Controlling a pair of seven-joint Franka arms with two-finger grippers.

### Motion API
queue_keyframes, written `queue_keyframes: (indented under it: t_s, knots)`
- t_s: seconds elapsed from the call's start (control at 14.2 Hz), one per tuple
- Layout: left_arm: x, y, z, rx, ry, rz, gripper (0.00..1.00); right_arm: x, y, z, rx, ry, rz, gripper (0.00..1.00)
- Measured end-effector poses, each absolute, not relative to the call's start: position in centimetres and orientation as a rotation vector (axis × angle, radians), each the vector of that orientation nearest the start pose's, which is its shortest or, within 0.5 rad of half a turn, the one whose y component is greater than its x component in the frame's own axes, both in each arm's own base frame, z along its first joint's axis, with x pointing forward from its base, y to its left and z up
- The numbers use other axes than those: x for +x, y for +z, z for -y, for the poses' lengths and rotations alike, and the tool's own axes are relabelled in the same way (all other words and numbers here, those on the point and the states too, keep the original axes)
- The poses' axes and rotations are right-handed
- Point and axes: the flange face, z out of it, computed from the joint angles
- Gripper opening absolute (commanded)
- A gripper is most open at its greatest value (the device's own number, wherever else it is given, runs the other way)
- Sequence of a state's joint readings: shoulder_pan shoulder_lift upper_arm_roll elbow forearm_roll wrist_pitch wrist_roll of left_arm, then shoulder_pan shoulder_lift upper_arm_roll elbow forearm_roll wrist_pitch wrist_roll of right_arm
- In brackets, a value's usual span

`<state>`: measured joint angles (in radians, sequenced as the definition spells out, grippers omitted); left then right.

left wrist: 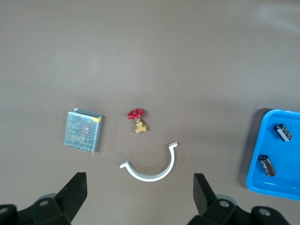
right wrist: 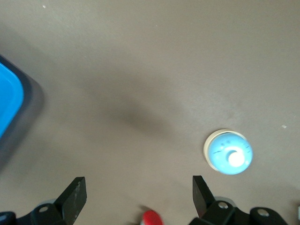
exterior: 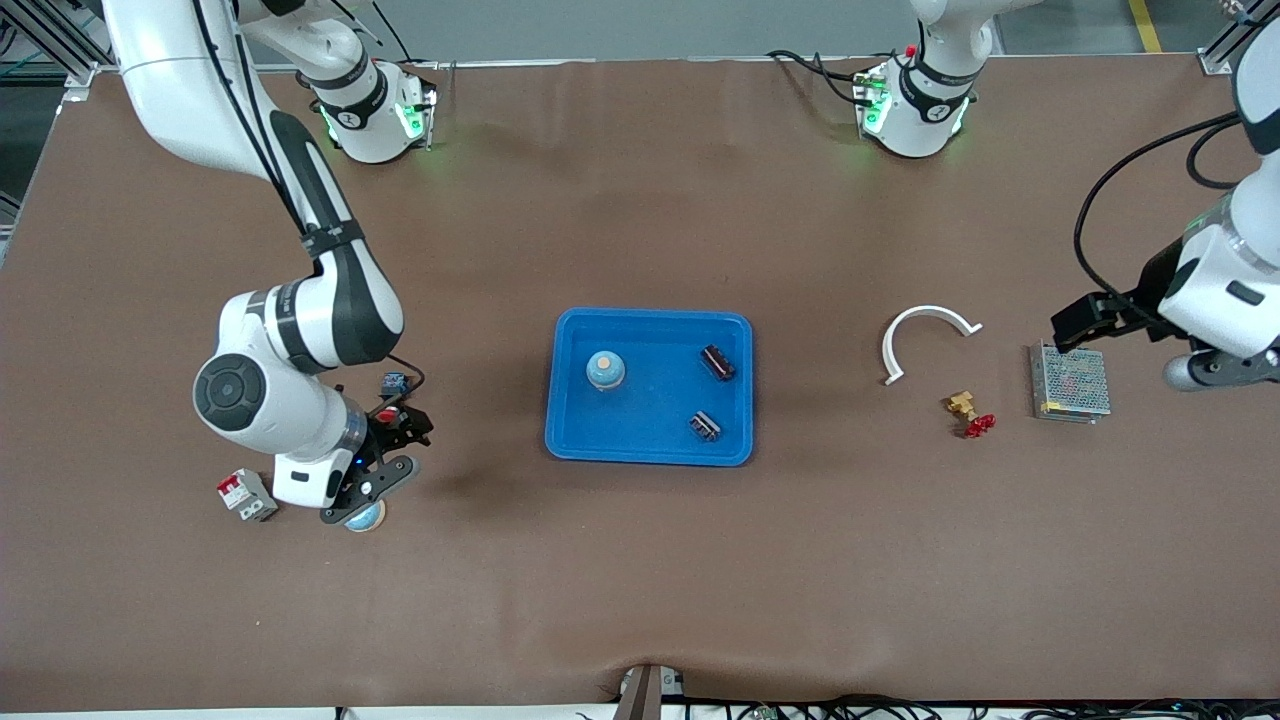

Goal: Place electrolytic capacitor and blue bell in tray
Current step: 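Lower the right gripper over the second light-blue button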

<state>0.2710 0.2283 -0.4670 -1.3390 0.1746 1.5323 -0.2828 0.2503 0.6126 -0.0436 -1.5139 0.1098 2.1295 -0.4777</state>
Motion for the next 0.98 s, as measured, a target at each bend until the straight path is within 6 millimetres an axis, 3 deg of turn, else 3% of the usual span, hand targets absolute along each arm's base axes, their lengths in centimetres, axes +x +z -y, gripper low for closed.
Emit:
queue_keyframes:
  t_s: [0.21,0.49,0.98]
  knots:
    - [59.2,62.8,6.5,-3.062,0.020,0.132,1.00,70.4,29.3,-13.0,-2.887,-0.048,1.076,1.00]
    - [56.8,64.8,3.2,-3.083,0.015,0.111,1.00,71.0,28.0,-12.2,-2.853,-0.081,1.185,1.00]
    - [56.2,64.7,3.3,-3.105,0.027,0.109,1.00,71.9,25.7,-9.0,-2.775,-0.113,1.394,1.00]
